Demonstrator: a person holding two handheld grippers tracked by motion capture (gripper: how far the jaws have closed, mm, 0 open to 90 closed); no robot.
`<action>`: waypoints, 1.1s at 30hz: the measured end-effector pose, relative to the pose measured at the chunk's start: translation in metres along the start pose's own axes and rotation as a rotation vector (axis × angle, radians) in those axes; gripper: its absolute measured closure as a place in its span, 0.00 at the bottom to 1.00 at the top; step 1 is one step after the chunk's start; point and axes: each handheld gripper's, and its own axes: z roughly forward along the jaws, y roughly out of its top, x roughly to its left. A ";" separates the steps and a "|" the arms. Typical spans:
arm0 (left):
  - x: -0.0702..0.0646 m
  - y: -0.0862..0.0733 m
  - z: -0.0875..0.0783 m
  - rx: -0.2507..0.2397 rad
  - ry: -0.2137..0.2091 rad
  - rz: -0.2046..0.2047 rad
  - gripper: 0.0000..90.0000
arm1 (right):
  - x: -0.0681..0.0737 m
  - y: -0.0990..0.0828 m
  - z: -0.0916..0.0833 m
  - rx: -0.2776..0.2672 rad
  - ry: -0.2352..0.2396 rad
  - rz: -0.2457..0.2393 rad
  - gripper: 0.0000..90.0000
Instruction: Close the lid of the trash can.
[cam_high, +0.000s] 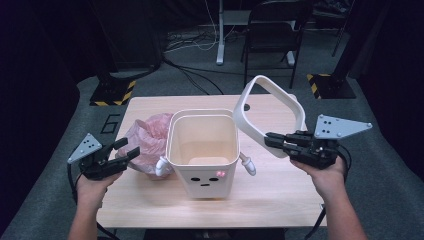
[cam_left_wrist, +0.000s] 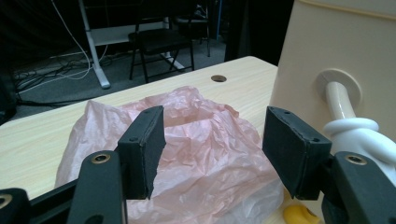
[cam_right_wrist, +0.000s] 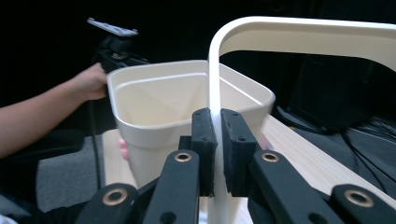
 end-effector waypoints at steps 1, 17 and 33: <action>-0.001 0.000 0.001 0.002 0.000 0.001 0.43 | 0.002 0.003 0.002 0.001 0.012 -0.008 0.94; 0.000 0.002 -0.004 -0.016 0.000 0.000 0.43 | 0.023 0.031 0.046 0.056 0.153 -0.101 0.94; 0.000 0.002 -0.014 -0.024 0.016 -0.001 0.43 | 0.038 0.049 0.073 0.082 0.235 -0.163 0.94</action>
